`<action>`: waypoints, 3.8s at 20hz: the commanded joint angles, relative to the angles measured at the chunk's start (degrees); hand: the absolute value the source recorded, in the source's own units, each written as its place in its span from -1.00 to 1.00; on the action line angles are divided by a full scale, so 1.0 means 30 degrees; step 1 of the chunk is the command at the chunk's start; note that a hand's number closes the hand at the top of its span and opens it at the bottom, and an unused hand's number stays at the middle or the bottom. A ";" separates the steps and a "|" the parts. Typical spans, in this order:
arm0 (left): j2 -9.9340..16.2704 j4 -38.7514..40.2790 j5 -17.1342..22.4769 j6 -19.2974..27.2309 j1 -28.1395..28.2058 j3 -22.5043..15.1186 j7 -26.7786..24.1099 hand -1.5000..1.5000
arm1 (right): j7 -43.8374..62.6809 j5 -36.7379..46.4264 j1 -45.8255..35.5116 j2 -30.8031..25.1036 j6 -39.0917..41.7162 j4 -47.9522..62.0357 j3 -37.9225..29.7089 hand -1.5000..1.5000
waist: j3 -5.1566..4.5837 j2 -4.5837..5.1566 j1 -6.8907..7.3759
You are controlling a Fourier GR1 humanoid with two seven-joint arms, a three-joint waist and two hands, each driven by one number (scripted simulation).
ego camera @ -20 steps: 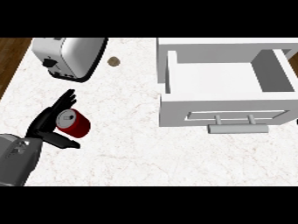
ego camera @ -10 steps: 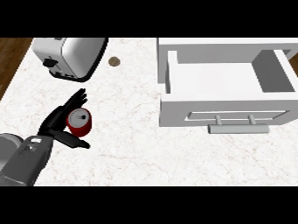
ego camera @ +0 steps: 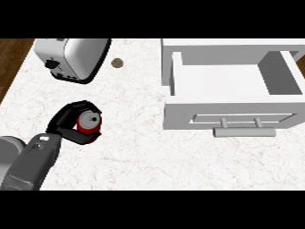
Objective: Pick up the can, place it into the drawer and close the drawer
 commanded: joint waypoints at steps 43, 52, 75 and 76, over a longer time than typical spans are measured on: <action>-0.4907 -1.8399 0.2959 1.5900 -0.5543 -0.6153 1.9133 1.00 | -0.0707 -0.0915 0.1246 -0.0009 0.0565 -0.0705 -0.1138 -1.00 | 0.0020 -0.0027 -0.0175; -0.4908 -1.4212 0.4387 1.7865 -1.0192 -0.7155 1.9352 1.00 | 0.0736 -0.0146 -0.0142 -0.0030 -0.0359 -0.1102 -0.0455 -1.00 | 0.0015 0.0002 -0.0126; -0.4908 -0.3128 1.0365 1.9833 -1.7072 -1.0019 1.5580 1.00 | 0.1351 -0.0031 -0.1960 -0.0421 -0.0512 -0.0151 -0.0430 -1.00 | 0.0049 0.0315 -0.1332; -0.4908 -0.2929 1.0454 1.9612 -1.6979 -0.9975 1.5545 1.00 | 0.0208 0.0220 -0.2180 -0.0292 -0.0402 0.1203 -0.0495 -1.00 | 0.0053 0.0288 -0.1066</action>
